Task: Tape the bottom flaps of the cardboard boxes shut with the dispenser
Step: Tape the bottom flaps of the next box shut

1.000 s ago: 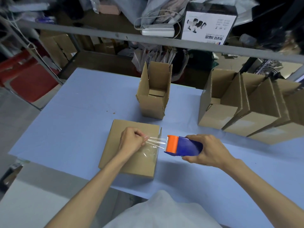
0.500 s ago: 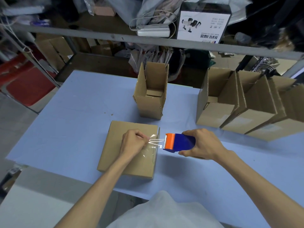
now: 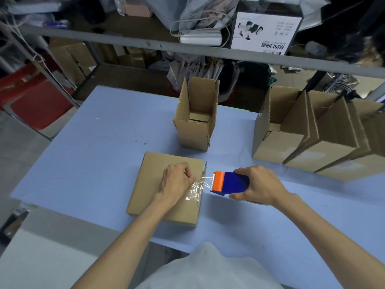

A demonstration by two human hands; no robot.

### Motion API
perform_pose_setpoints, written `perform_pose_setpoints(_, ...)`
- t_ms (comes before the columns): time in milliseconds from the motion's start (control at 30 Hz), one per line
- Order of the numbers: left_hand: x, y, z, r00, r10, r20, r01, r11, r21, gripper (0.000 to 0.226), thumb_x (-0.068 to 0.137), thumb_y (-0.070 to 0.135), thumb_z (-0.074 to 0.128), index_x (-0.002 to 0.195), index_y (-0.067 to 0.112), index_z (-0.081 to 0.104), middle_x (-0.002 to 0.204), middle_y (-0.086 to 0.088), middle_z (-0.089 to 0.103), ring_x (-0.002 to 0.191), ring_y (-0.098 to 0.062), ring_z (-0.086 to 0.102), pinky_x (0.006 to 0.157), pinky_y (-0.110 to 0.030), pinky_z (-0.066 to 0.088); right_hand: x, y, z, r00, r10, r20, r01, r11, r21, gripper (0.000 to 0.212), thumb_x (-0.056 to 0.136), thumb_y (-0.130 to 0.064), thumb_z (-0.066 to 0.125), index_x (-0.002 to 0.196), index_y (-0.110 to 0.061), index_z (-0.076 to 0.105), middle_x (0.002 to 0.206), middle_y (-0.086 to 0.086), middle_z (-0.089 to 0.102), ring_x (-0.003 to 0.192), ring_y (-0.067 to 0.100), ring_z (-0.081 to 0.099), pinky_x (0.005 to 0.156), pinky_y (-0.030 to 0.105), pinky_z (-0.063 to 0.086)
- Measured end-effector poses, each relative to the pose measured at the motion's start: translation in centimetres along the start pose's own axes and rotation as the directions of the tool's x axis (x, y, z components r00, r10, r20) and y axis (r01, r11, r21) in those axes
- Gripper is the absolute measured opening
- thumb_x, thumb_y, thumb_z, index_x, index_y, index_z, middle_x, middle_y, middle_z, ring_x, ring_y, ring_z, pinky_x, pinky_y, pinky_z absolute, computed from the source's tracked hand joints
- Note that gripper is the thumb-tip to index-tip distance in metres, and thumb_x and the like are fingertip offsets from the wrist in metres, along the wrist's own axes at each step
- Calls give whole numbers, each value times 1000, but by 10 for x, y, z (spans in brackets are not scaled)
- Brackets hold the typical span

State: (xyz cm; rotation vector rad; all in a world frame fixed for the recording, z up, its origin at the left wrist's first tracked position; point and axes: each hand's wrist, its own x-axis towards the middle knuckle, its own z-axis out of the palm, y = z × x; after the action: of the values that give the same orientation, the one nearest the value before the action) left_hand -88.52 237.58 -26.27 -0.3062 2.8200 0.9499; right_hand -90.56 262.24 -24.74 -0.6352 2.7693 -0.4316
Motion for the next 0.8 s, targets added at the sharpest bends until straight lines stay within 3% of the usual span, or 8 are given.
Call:
perform_pose_setpoints(100, 3, 1, 0, 1000, -12, 7, 11, 994, 111, 22, 79, 30, 74, 80, 12, 62, 78, -3, 68, 85, -27, 62, 73, -31, 44, 0, -2, -2, 1000, -1, 1, 1, 1000, -1, 67, 63, -68, 70, 115, -28, 57, 101, -10, 69, 86, 13, 61, 63, 21, 50)
perform_pose_setpoints(200, 2, -6, -4, 997, -76, -20, 78, 972, 223, 51, 74, 48, 77, 93, 8, 52, 88, -8, 64, 86, -33, 59, 66, -34, 40, 0, -4, -5, 1000, -4, 9, 5, 1000, -23, 65, 64, -67, 71, 115, -29, 57, 101, -11, 68, 83, 10, 59, 59, 17, 44)
perform_pose_setpoints(267, 1, -12, -5, 999, 1, -43, 4, 994, 108, 48, 72, 43, 80, 96, 11, 53, 87, -1, 59, 82, -25, 59, 65, -30, 40, 1, -5, -5, 1000, 2, 17, -1, 1000, -20, 65, 64, -66, 71, 115, -28, 57, 101, -11, 68, 85, 11, 60, 61, 19, 47)
perform_pose_setpoints(333, -1, -12, -2, 981, 193, -7, -193, 977, -87, 24, 76, 19, 79, 93, 16, 62, 90, 7, 53, 78, -8, 60, 67, -12, 40, 2, -6, -6, 999, -2, 39, 4, 998, -60, 61, 64, -64, 70, 111, -28, 58, 97, -9, 68, 83, 13, 60, 63, 23, 49)
perform_pose_setpoints(400, -2, -11, 2, 952, 294, 83, -271, 938, -217, 20, 77, 1, 74, 90, 16, 70, 91, 8, 51, 76, 2, 58, 69, -4, 40, 4, -7, -6, 998, -6, 56, 12, 995, -98, 56, 64, -63, 69, 106, -27, 58, 92, -8, 68, 80, 14, 60, 64, 26, 51)
perform_pose_setpoints(533, -1, -21, 10, 958, 262, 114, -225, 938, -264, 18, 80, 5, 73, 90, 20, 74, 92, 2, 58, 78, -10, 57, 74, -13, 44, 11, -12, -6, 994, -7, 112, 22, 991, -133, 51, 65, -60, 67, 100, -25, 58, 87, -6, 66, 80, 17, 61, 65, 31, 52)
perform_pose_setpoints(700, 1, -20, 14, 954, 273, 124, -232, 934, -272, 21, 80, 4, 71, 91, 21, 73, 88, 7, 55, 75, -2, 54, 74, -9, 41, 26, -31, 5, 989, 38, 144, -6, 977, -214, 47, 64, -57, 70, 94, -23, 59, 87, -1, 66, 76, 22, 60, 58, 27, 38)
perform_pose_setpoints(800, 0, -22, 11, 957, 267, 114, -227, 933, -278, 20, 80, 3, 70, 92, 19, 73, 88, 7, 54, 72, -1, 52, 73, -11, 40, 34, -46, 15, 986, -9, 167, 77, 912, -403, 28, 70, -37, 68, 86, -19, 55, 90, 5, 66, 78, 28, 63, 58, 28, 34)
